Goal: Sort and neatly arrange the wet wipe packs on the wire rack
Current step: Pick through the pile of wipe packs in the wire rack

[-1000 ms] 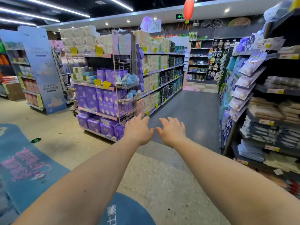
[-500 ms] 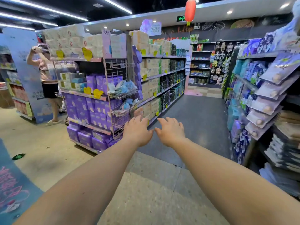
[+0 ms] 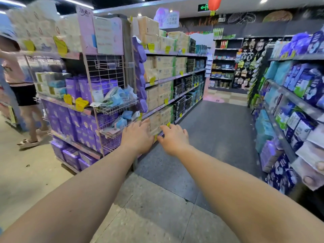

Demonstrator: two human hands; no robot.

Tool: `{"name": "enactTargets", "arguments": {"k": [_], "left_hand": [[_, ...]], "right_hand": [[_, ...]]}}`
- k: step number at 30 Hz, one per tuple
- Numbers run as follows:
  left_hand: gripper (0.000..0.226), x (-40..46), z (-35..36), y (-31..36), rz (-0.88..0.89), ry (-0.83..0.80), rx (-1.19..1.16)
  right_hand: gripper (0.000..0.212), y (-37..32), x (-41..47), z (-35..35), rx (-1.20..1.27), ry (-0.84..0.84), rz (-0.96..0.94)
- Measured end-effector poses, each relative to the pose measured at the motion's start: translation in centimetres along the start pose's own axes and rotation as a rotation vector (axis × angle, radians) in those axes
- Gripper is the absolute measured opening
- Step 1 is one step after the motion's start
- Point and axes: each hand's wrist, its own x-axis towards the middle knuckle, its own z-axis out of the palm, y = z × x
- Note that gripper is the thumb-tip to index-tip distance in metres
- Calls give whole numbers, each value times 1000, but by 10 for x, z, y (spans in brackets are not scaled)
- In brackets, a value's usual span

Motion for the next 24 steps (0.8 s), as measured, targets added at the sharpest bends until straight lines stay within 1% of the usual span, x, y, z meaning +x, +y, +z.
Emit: {"name": "enactTargets", "arguments": {"k": [4, 6, 8, 13, 17, 20, 24], "left_hand": [[44, 83, 38, -23, -11, -16, 2], [41, 130, 58, -40, -27, 3, 5], [43, 176, 71, -59, -46, 5, 13], [49, 285, 84, -90, -26, 47, 41], [49, 342, 104, -118, -57, 40, 48], [49, 378, 118, -144, -118, 32, 69], [59, 423, 143, -170, -211, 0, 69]], "right_hand": [[47, 9, 92, 27, -13, -12, -15], [48, 10, 140, 40, -9, -14, -26], [49, 8, 188, 53, 12, -30, -30], [43, 1, 306, 72, 49, 21, -73], [46, 0, 379, 94, 106, 13, -92], [51, -3, 433, 111, 132, -16, -141], [52, -4, 497, 135, 154, -38, -223]]}}
